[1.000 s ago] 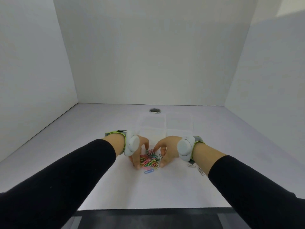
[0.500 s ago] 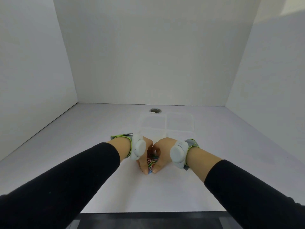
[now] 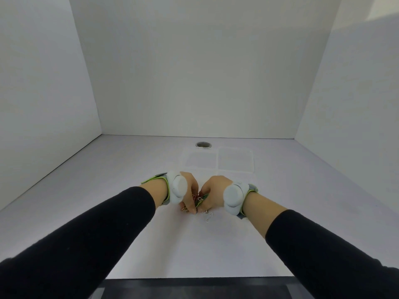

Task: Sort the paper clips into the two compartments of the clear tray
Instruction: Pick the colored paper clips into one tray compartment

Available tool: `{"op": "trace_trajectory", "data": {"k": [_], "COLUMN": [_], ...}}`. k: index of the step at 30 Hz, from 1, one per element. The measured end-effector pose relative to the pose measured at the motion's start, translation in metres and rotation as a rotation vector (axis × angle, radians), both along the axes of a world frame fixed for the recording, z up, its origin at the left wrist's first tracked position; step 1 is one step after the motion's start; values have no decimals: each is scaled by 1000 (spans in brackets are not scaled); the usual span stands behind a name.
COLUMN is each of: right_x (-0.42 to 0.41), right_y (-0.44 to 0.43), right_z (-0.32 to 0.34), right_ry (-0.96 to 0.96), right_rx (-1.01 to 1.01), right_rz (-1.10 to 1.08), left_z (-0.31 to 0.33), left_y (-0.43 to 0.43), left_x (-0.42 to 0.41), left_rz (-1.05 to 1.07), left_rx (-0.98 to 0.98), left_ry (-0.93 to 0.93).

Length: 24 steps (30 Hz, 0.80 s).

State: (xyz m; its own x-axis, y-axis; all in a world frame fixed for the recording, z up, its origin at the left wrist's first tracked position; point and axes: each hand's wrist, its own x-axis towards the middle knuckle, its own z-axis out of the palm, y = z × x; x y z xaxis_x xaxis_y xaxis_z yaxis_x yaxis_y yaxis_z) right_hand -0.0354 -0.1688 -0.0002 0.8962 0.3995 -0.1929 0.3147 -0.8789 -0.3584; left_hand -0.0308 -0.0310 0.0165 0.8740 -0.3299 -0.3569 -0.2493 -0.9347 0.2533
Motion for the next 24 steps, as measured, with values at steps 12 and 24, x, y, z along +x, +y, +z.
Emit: {"op": "trace_trajectory", "data": {"k": [12,24], "right_x": [33,59], "right_y": [-8,2], "right_z": [52,28], "right_ry": [1,-20], "right_rx": [294,176], "right_rz": [-128,-195], "left_z": [69,22], "left_y": [-7,-8], "left_x": [19,58], "left_rz": [45,148], "left_rx": [-1,78], "left_ry": [-130,-244]}}
